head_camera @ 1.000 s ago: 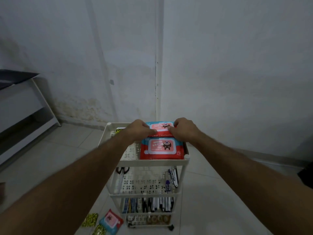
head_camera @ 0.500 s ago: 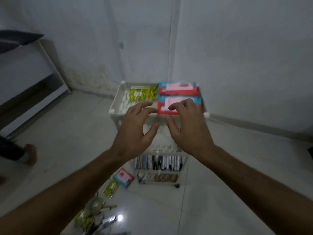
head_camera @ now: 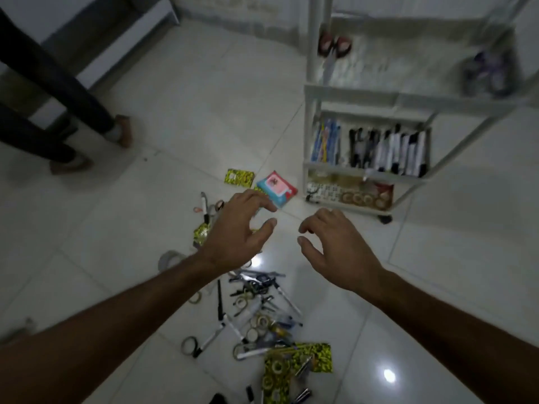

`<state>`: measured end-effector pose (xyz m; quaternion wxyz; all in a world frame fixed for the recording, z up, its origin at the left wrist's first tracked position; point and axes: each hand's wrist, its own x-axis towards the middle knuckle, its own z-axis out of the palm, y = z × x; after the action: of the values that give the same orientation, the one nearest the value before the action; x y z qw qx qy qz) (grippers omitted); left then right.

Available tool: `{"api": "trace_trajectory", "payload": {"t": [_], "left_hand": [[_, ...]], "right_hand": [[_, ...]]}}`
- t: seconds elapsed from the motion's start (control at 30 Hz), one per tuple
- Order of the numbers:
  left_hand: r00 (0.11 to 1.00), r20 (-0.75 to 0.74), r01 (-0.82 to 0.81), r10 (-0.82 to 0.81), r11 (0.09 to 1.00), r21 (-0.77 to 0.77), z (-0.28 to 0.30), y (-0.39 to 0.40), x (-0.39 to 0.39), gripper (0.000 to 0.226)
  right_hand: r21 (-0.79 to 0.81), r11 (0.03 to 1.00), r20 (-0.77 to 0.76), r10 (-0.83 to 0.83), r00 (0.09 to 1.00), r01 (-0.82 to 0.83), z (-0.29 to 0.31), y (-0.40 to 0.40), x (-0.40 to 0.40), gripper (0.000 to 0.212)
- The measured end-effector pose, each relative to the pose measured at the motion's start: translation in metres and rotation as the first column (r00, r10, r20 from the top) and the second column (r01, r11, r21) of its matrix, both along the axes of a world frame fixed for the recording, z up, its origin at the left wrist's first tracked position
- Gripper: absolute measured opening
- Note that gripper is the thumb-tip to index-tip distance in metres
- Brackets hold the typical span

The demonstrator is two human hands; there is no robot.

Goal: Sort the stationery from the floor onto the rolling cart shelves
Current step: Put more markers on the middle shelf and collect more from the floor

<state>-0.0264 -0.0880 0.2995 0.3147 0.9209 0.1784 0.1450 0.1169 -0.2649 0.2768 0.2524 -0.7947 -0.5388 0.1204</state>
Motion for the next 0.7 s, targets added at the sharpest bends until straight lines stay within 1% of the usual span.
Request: {"api": "trace_trajectory", "payload": {"t": [0.07,0.17,0.23,0.3,0.33,0.43,0.47,0.53,0.6,0.67,0.7], "left_hand": [[0.998,-0.058,-0.037,0.033,0.998,-0.060,-0.059,0.011,-0.029,0.014],[0.985,-0.149,-0.120,0.091,0.973,-0.199,-0.144,0.019,-0.074,0.009],[0.974,-0.213,-0.124,0.071,0.961,-0.247,-0.195,0.021,-0.099,0.004],[0.963,-0.266,-0.111,0.036,0.955,-0.275,-0.243,0.022,-0.120,0.005],[0.960,-0.280,-0.106,0.023,0.953,-0.284,-0.264,0.022,-0.129,0.005],[0.953,-0.303,-0.070,-0.015,0.960,-0.270,-0.314,0.025,-0.148,0.005],[0.950,-0.310,-0.063,-0.025,0.961,-0.270,-0.324,0.027,-0.152,0.006],[0.948,-0.319,-0.067,-0.023,0.961,-0.268,-0.337,0.037,-0.158,0.007],[0.946,-0.323,-0.089,0.003,0.964,-0.249,-0.342,0.052,-0.161,0.006],[0.942,-0.333,-0.104,0.033,0.975,-0.197,-0.347,0.066,-0.160,0.003],[0.940,-0.338,-0.114,0.050,0.978,-0.174,-0.351,0.071,-0.158,0.005]], "right_hand": [[-0.054,0.998,-0.080,0.014,0.997,-0.018,-0.060,0.008,-0.023,0.016],[-0.160,0.985,-0.200,0.030,0.979,-0.063,-0.151,0.023,-0.054,0.015],[-0.231,0.970,-0.260,0.020,0.965,-0.083,-0.208,0.032,-0.071,0.017],[-0.285,0.955,-0.287,-0.001,0.958,-0.084,-0.262,0.037,-0.086,0.017],[-0.310,0.949,-0.291,-0.031,0.956,-0.064,-0.286,0.039,-0.092,0.018],[-0.405,0.912,-0.269,-0.193,0.944,0.071,-0.349,0.041,-0.103,0.025],[-0.445,0.890,-0.257,-0.228,0.939,0.095,-0.365,0.041,-0.106,0.026],[-0.488,0.867,-0.224,-0.236,0.946,0.101,-0.389,0.040,-0.111,0.024],[-0.474,0.874,-0.189,-0.217,0.958,0.104,-0.399,0.040,-0.115,0.020],[-0.441,0.891,-0.161,-0.198,0.967,0.109,-0.400,0.041,-0.117,0.019],[-0.422,0.899,-0.156,-0.199,0.967,0.117,-0.398,0.043,-0.116,0.019]]}}
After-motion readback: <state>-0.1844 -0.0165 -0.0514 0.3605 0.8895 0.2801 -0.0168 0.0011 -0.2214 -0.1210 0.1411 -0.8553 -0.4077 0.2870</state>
